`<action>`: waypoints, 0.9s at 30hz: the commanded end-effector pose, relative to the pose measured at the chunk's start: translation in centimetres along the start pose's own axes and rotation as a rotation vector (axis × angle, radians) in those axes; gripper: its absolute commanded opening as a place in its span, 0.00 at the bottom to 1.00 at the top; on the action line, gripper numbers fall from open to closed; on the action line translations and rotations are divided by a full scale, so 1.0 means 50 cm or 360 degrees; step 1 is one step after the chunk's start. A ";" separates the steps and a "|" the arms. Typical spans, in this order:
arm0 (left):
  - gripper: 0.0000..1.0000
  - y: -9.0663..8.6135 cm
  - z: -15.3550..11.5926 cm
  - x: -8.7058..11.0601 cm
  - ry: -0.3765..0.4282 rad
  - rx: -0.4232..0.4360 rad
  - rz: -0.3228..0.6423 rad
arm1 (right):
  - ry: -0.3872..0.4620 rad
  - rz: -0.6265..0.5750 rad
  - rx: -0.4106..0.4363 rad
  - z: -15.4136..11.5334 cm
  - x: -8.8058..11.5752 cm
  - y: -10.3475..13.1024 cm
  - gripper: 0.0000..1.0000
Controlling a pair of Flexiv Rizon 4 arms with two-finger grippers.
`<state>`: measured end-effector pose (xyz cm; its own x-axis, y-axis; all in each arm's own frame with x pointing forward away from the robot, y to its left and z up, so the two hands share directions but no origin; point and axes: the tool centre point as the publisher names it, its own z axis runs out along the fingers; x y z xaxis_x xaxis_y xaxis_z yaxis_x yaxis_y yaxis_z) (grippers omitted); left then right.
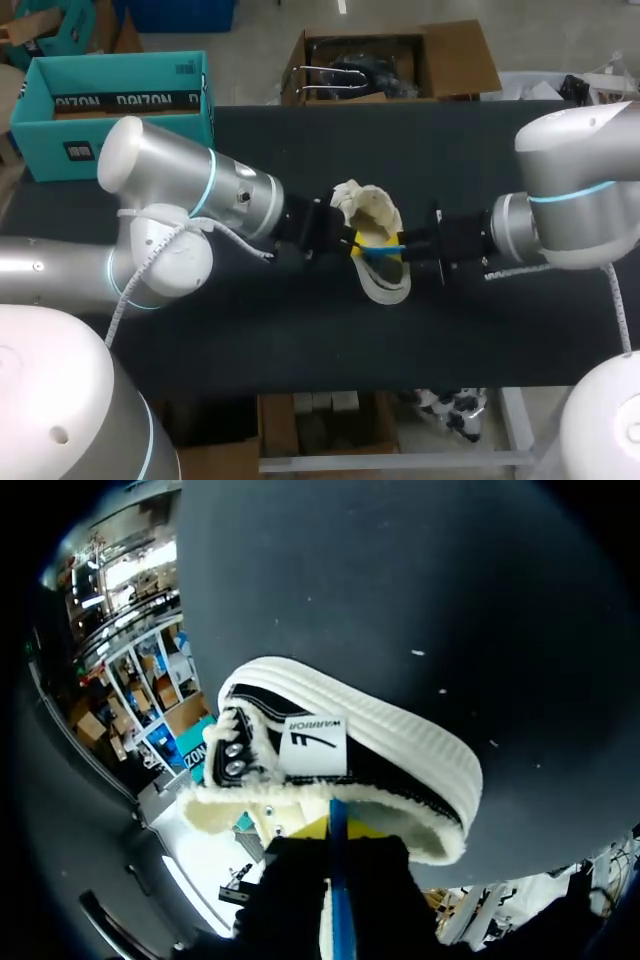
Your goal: Open the shoe tongue, take the insole out of the shoe, put the insole back into the shoe, and pack the shoe into the shoebox
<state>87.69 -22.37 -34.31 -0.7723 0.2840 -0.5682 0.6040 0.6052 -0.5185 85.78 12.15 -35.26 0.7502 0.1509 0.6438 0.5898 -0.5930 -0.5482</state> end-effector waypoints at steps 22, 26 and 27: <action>0.00 -0.031 0.009 0.001 0.0007 0.0100 -0.0001 | 0.0009 0.0099 0.0023 0.016 -0.007 0.061 0.00; 0.00 -0.035 0.015 0.002 0.0025 0.0087 0.0023 | 0.0011 0.0101 0.0029 0.015 -0.007 0.059 0.00; 0.00 -0.035 0.016 0.004 0.0026 0.0084 0.0024 | 0.0012 0.0100 0.0030 0.013 -0.007 0.055 0.00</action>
<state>86.66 -23.70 -33.88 -0.7654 0.3046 -0.5668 0.6260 0.5565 -0.5463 87.29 11.38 -37.26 0.7833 0.1077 0.6123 0.5458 -0.5907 -0.5943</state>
